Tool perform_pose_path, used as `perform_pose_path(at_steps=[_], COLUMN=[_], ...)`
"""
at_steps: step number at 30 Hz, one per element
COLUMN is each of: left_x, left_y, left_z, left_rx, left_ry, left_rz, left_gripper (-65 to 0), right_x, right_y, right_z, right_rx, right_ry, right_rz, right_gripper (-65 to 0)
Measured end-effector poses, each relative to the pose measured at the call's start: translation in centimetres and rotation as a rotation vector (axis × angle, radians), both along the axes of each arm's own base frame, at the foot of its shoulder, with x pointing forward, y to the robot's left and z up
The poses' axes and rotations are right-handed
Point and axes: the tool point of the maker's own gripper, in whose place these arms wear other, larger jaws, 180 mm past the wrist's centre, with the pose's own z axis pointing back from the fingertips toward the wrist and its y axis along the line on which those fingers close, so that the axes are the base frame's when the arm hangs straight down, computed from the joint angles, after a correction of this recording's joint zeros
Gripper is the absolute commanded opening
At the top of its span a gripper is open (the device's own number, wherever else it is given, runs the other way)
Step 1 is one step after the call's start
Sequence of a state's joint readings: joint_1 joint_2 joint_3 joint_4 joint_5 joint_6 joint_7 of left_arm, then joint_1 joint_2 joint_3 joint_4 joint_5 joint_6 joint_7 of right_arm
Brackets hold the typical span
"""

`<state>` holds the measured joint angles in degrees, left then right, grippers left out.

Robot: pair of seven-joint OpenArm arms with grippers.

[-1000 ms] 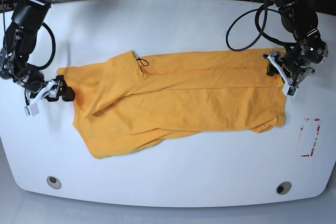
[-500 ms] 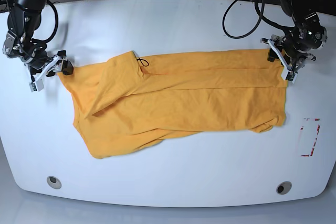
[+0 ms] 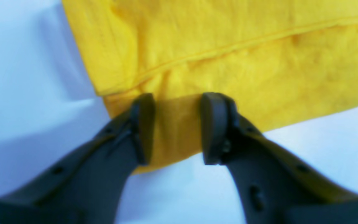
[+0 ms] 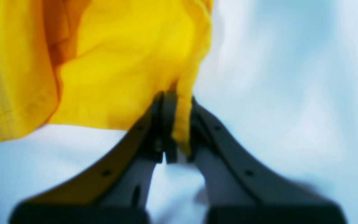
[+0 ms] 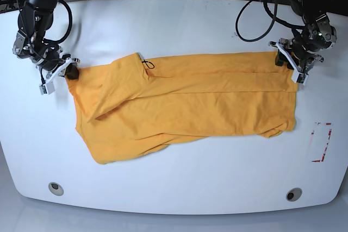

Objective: Fold the T-shirt properly

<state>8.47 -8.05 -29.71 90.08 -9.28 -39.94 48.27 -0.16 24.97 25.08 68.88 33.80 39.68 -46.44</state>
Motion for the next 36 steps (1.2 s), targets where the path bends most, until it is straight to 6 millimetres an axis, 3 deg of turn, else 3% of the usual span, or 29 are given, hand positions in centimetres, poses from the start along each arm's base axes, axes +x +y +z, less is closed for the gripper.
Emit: perform_pose_path(at_steps=[6,14,21,23,26,32,36], left_x=[-0.7,-4.4,-7.9,-8.6,-9.5,-10.6,-9.9], left_y=[-0.1,0.5,0.2,0.1,0.1,-0.1,-0.5], left_z=[-0.3,-0.3,-0.2,-0.1,0.0,0.5,1.7], left_rx=[-0.007,0.049,0.085,0.094,0.105,0.141,0.157], left_ry=[0.004,0.051,0.099,0.108,0.121,0.140,0.100], left_rz=[-0.003,-0.031,-0.065,-0.072,-0.081,-0.101,-0.114], left_gripper=[-55.8,-56.0,-55.3,-52.5,-46.7,-41.8,-41.8], right_x=[-2.3,-6.3,-11.3,-12.1,-12.6,-12.0,-11.3], right_y=[0.3,-1.0,-1.9,-1.7,-1.0,2.0,3.9], right_z=[-0.2,1.3,0.3,0.5,1.2,4.0,5.5], right_rx=[-0.052,-0.120,-0.163,-0.175,-0.195,-0.209,-0.208], right_ry=[0.027,0.041,0.146,0.154,0.141,0.041,-0.011], right_rz=[0.044,0.022,0.021,0.037,0.060,0.084,0.102], right_gripper=[-64.4,-64.4,-64.2,-64.0,-57.2,-28.9,-25.2])
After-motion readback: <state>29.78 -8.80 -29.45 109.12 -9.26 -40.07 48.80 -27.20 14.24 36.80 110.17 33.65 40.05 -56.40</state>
